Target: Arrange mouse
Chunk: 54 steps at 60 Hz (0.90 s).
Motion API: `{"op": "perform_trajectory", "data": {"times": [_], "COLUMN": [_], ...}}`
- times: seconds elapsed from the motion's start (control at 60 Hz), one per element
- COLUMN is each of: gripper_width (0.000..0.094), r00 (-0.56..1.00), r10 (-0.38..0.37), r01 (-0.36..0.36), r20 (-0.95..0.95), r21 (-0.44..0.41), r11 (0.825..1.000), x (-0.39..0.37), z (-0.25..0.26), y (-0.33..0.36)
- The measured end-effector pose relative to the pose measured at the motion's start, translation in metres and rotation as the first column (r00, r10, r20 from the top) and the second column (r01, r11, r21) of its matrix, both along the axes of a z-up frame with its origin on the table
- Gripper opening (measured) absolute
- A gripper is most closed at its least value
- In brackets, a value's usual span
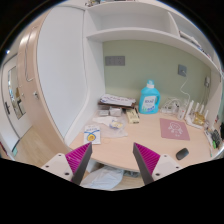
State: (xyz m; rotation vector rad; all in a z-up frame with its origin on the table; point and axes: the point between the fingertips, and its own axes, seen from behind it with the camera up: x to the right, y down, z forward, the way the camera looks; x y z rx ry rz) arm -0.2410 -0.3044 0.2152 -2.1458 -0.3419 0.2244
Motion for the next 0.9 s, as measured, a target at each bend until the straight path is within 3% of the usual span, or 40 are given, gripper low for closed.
{"op": "perform_trajectory", "data": {"times": [0.25,0.417,0.567,0.717,0.9], "gripper_width": [0.0849,0.0851,0.0848,0.0846,0.0847], "r00": [0.995,0.97,0.939,0.922,0.917], "r10": [-0.095,-0.221,-0.314,-0.364,-0.393], "r01": [0.098,0.233,0.329,0.376,0.399], "r20": [0.039,0.098,0.139,0.134,0.068], "r21": [-0.08,-0.131,-0.098,-0.079,-0.141], "r11": [0.992,0.964,0.939,0.923,0.906], "x": [0.079,0.179,0.268,0.328,0.358], "z": [-0.068,-0.125,-0.157,-0.187,-0.225], "y": [-0.015,-0.013,0.022,0.069,0.12]}}
